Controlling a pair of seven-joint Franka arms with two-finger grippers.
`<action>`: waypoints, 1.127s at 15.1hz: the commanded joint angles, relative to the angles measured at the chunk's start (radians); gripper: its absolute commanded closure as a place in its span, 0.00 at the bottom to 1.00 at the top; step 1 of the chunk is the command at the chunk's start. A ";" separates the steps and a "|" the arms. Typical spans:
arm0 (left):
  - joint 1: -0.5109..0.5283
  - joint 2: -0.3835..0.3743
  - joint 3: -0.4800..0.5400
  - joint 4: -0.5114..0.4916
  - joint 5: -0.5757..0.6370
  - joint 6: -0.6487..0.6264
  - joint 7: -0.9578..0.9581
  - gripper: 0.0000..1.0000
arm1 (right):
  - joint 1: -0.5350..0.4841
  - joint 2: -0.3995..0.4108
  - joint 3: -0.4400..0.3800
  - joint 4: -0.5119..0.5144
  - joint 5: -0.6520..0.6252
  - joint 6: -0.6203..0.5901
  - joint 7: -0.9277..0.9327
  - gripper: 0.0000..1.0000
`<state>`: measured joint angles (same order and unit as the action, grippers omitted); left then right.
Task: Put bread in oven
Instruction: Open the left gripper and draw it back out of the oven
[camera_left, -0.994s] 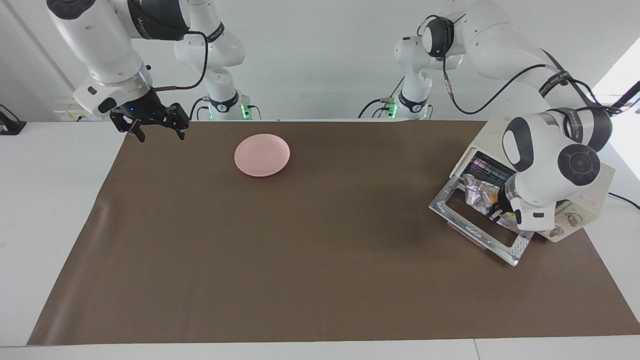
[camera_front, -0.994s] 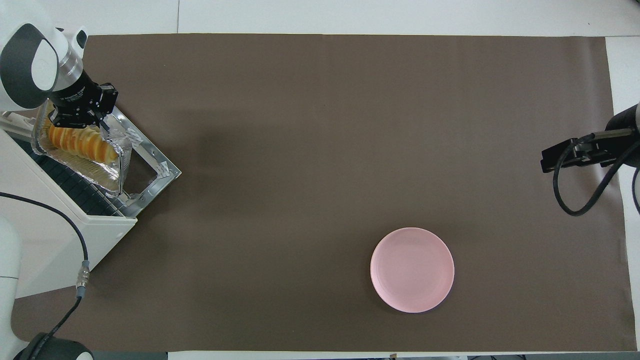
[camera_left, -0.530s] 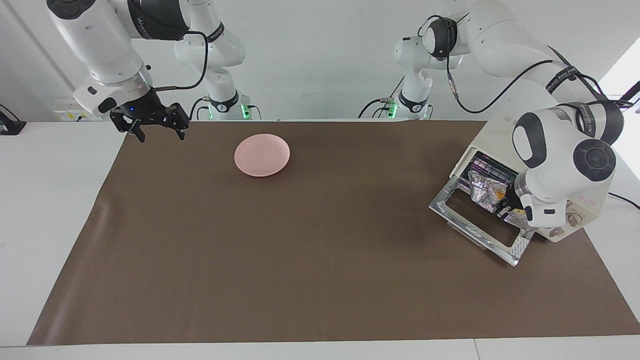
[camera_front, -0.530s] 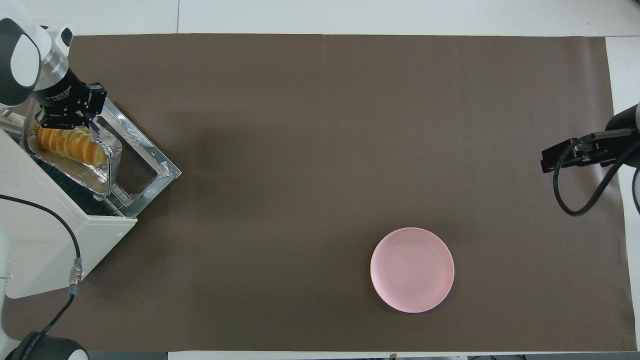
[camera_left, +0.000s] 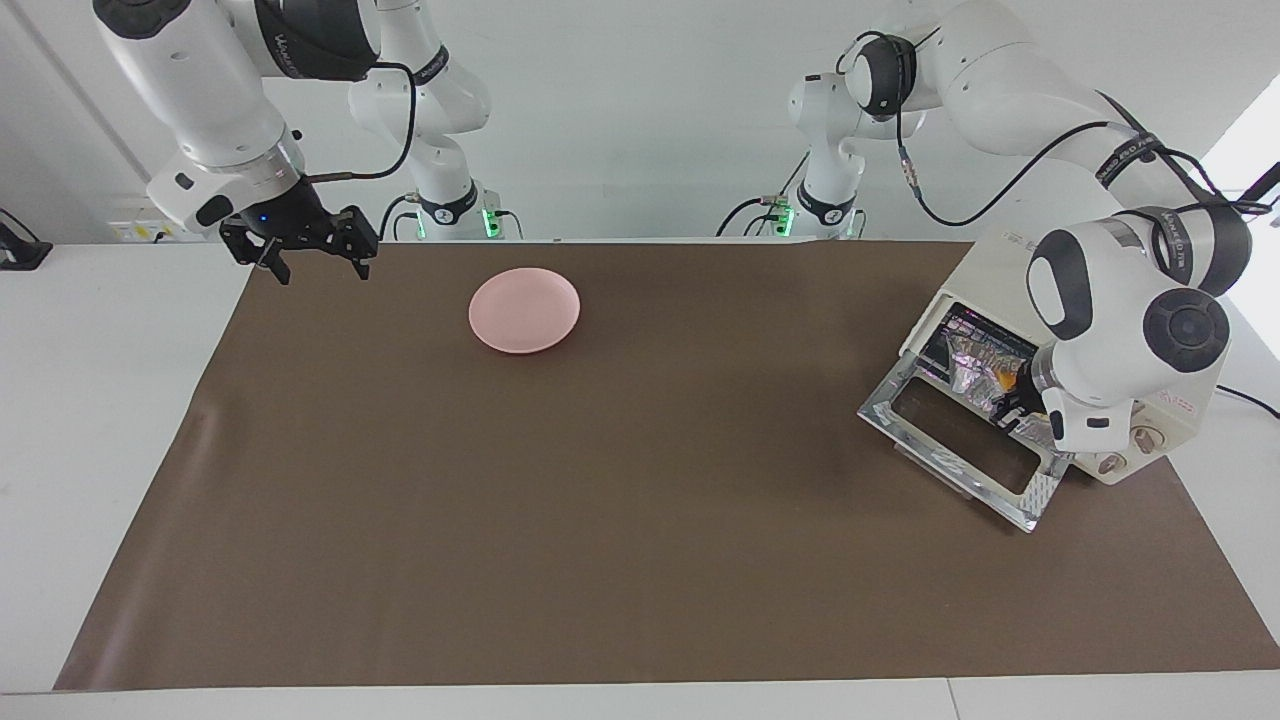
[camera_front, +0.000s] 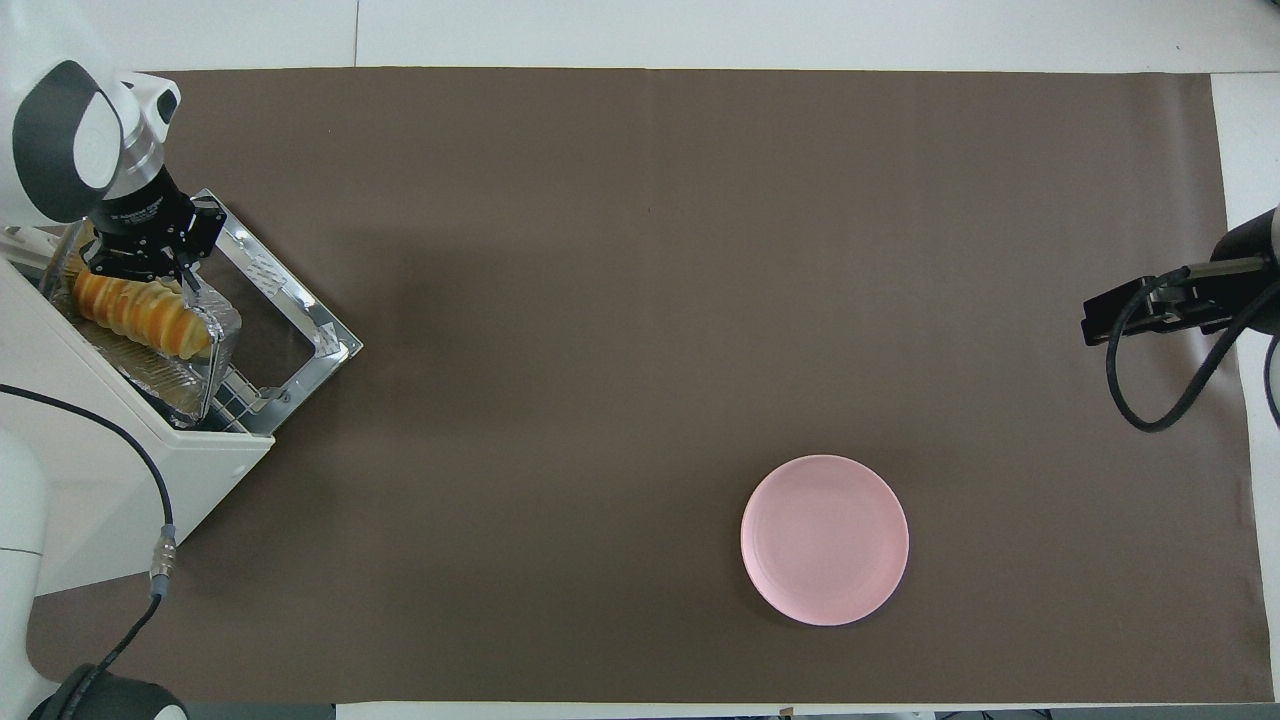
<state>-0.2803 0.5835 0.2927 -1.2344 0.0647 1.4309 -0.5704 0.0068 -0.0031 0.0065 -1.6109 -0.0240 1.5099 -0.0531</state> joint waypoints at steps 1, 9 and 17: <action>-0.034 -0.017 0.009 -0.066 0.049 -0.004 0.076 1.00 | -0.013 -0.015 0.007 -0.010 0.012 -0.011 -0.024 0.00; -0.045 -0.036 0.009 -0.163 0.121 0.026 0.112 1.00 | -0.013 -0.015 0.009 -0.010 0.012 -0.011 -0.024 0.00; -0.007 -0.048 0.011 -0.185 0.136 0.045 0.110 1.00 | -0.013 -0.015 0.007 -0.010 0.012 -0.011 -0.024 0.00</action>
<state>-0.2954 0.5733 0.3058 -1.3659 0.1762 1.4429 -0.4692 0.0068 -0.0031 0.0065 -1.6110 -0.0240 1.5099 -0.0531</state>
